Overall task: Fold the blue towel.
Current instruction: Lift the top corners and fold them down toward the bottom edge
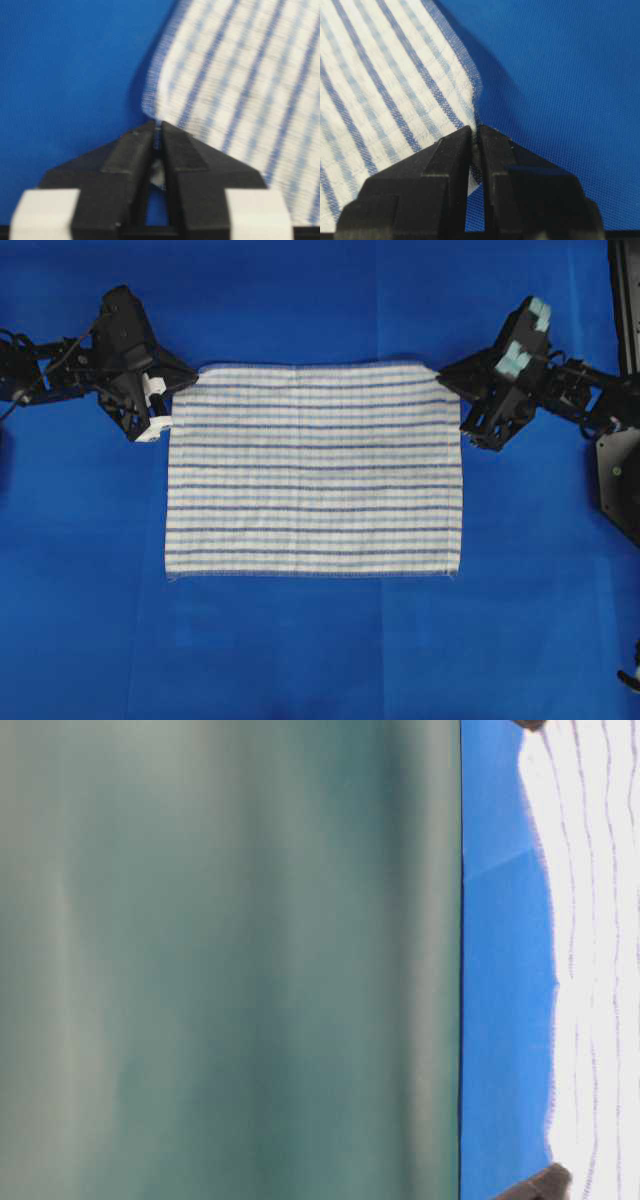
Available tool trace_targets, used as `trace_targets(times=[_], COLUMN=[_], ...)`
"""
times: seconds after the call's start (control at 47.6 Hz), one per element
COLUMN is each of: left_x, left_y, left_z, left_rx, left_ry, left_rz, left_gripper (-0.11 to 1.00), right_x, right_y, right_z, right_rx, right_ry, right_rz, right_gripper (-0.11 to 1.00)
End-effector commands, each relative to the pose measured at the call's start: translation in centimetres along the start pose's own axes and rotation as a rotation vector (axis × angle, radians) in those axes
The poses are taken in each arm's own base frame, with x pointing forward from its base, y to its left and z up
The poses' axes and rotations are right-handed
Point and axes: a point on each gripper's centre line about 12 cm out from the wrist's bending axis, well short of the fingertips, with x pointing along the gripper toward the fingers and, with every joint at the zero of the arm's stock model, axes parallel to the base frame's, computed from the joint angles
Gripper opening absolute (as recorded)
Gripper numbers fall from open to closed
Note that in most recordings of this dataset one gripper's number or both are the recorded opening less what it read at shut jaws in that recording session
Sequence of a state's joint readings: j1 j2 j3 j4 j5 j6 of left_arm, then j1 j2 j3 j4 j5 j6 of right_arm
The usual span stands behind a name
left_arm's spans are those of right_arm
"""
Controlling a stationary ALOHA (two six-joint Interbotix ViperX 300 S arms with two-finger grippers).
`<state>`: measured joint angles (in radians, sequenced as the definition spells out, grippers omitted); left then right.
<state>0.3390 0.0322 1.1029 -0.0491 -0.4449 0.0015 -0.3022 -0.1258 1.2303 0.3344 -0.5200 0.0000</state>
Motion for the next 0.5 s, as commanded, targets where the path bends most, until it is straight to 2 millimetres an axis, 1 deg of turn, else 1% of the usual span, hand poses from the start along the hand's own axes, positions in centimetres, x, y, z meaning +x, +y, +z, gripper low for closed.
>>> trace_targets(times=[0.0,0.231,0.273,0.483], left_x=[-0.8,-3.0,-3.2,-3.5], left_y=[-0.4,-1.0,-1.0,-1.2], left_z=[1.8,3.5,3.6,3.6], left_rx=[0.014,0.035,0.038,0.050], left_ry=[-0.044,-0.078,-0.082,-0.082], left_rz=[-0.014,-0.033,-0.033,-0.039], left_gripper=[0.03,0.03,0.03,0.03], right_x=[-0.9,-2.5,-2.7,-2.7], right_y=[0.4,0.7,0.7,0.8], right_z=[1.3,2.5,2.5,2.5], right_rx=[0.009,0.020,0.021,0.019], right_ry=[-0.046,-0.071,-0.074,-0.066], right_rz=[0.022,0.054,0.057,0.060], right_gripper=[-0.01,-0.01,-0.01,-0.01])
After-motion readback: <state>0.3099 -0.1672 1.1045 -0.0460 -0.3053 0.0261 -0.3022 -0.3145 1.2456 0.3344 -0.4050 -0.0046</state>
